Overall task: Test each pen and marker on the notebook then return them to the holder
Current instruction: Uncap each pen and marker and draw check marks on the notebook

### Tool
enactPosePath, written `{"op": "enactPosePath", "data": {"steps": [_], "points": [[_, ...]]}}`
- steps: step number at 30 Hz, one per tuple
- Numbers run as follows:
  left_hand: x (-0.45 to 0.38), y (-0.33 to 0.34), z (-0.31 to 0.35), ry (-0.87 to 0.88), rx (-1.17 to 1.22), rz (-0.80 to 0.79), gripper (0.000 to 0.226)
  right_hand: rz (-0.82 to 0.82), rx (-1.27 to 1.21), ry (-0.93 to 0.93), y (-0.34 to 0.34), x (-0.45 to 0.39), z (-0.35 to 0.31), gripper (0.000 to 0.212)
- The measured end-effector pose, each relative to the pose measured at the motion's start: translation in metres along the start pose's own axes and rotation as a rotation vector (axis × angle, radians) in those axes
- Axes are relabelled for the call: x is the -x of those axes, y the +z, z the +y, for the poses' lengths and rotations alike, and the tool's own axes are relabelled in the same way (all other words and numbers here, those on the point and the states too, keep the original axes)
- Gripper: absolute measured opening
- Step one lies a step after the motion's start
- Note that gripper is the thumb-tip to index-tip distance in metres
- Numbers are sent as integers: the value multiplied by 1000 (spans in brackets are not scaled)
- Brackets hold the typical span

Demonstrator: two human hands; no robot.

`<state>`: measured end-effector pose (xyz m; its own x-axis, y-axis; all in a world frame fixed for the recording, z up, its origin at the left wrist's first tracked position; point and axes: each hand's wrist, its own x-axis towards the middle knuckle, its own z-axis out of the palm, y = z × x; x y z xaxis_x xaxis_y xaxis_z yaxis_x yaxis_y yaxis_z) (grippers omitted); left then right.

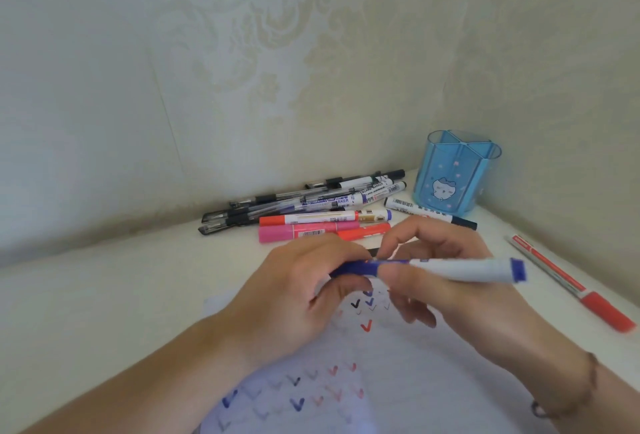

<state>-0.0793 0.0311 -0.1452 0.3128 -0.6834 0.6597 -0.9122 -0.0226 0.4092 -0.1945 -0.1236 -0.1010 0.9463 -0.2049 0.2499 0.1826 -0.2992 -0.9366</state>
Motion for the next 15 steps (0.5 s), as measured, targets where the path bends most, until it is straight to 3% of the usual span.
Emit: {"op": "enactPosePath", "data": {"steps": [5, 11, 15], "points": [[3, 2, 4, -53, -21, -207, 17, 130, 19, -12, 8, 0, 6, 25], [2, -3, 10, -70, 146, -313, 35, -115, -25, -35, 2, 0, 10, 23], [1, -7, 14, -53, 267, -309, 21, -199, 35, -136, -5, 2, 9, 18]]}}
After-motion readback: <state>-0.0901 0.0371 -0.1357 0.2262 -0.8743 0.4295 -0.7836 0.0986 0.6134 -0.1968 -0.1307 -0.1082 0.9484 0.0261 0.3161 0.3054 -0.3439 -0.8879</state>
